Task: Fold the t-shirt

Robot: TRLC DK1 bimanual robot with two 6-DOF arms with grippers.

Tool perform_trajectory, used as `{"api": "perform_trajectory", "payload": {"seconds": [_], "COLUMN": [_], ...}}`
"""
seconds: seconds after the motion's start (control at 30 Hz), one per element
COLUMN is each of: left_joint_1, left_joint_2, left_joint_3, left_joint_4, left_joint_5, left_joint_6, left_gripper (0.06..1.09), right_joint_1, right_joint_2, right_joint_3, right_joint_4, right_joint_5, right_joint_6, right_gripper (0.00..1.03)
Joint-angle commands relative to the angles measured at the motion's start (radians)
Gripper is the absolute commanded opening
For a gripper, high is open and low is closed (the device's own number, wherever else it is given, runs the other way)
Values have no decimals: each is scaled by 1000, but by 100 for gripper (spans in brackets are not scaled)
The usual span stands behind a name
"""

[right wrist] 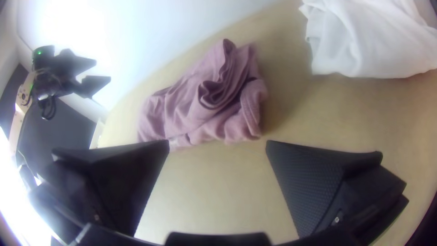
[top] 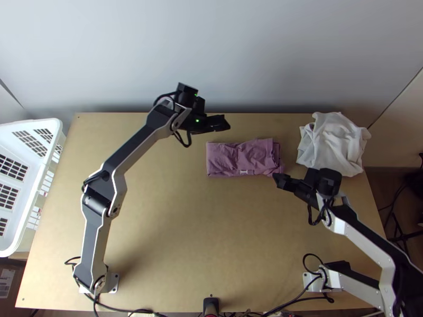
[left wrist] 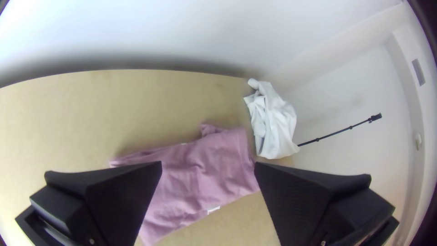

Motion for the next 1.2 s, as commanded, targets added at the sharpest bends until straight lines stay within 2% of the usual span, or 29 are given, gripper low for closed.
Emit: {"api": "perform_trajectory", "payload": {"seconds": [0.0,0.13,0.63,0.7,0.8,0.9,0.93,0.97,1.17], "left_joint_1": [51,63,91,98,109,121,124,131,164], "left_joint_2": [-52,-76,-147,-147,-148,-153,-156,-162,-182], "left_joint_3": [-5,-5,-45,-51,-65,-84,-92,-104,-135], "left_joint_4": [-120,-142,-182,-182,-186,-205,-209,-209,-215], "left_joint_5": [-45,-61,-110,-111,-111,-111,-111,-111,-110], "left_joint_6": [109,132,181,181,198,213,221,230,249], "left_gripper": [104,104,104,104,104,104,104,104,104], "right_joint_1": [-18,-23,37,48,65,97,108,114,98], "right_joint_2": [196,303,496,536,565,582,590,595,552], "right_joint_3": [80,155,358,405,473,507,517,530,534], "right_joint_4": [53,53,53,28,-50,-90,-108,-141,-161], "right_joint_5": [-28,-74,-77,-74,-71,-41,-34,-26,-3], "right_joint_6": [2,-15,-5,-4,-22,-78,-94,-114,-127], "right_gripper": [99,99,99,96,75,21,6,3,3]}}
